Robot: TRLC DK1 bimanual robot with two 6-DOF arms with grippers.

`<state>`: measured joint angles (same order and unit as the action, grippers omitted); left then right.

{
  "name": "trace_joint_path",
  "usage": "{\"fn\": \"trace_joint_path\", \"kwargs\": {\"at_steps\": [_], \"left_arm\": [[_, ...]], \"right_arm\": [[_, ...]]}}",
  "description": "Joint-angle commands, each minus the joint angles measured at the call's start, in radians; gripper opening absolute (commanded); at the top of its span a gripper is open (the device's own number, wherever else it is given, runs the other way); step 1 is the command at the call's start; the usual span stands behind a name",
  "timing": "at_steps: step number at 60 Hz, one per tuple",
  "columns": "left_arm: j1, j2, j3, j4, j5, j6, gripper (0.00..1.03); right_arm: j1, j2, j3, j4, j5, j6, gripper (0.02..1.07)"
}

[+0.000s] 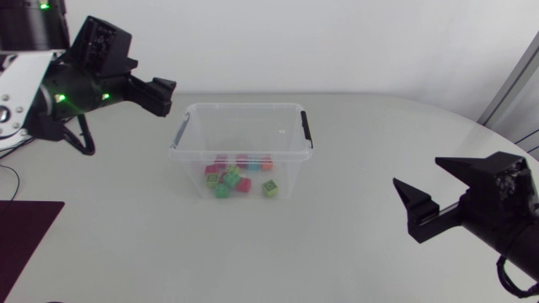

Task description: Pick up the duplo bricks and place them in the container

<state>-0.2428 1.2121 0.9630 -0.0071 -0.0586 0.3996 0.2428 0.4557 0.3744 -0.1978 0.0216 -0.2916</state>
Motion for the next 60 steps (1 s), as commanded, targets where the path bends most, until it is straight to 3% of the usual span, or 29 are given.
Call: {"fn": "trace_joint_path", "kwargs": {"at_steps": [1,10,27,36,60], "left_arm": [[0.030,-0.088,-0.084,0.009,-0.003,0.004,0.98],[0.119,-0.286,-0.219,0.058,-0.003,-0.133,0.98],[0.169,-0.577,-0.392,0.010,-0.014,-0.142,0.98],[0.208,-0.715,-0.484,0.004,-0.017,-0.151,0.98],[0.225,-0.961,-0.721,0.006,0.021,-0.274,0.98]], "right_arm": [[-0.010,-0.063,-0.046,-0.005,0.026,0.020,1.02],[-0.031,-0.212,-0.075,-0.063,0.057,0.014,1.02],[-0.128,-0.448,-0.149,-0.130,0.060,0.006,1.02],[-0.174,-0.460,-0.154,-0.135,0.058,0.006,1.02],[-0.208,-0.458,-0.263,0.029,0.019,0.147,1.02]]}}
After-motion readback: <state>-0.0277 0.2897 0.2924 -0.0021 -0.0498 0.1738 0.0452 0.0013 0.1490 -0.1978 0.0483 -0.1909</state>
